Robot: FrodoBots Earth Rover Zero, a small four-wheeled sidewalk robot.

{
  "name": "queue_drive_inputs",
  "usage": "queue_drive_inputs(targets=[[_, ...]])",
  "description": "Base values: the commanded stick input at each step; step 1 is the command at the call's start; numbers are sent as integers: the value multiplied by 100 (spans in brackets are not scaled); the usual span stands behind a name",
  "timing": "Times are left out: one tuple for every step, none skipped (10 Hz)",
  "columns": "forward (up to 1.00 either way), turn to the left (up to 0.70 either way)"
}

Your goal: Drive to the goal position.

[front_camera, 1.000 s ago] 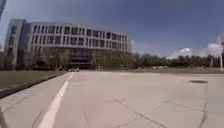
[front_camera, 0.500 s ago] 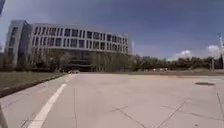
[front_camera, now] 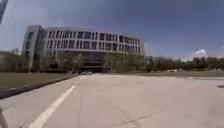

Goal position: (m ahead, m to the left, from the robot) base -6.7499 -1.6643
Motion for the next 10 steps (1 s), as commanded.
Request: queue_drive_inputs(targets=[[16,-61],[0,-70],[0,-70],[0,-70],[0,-70],[0,-70],[0,-70],[0,-70],[0,-70],[0,-70]])
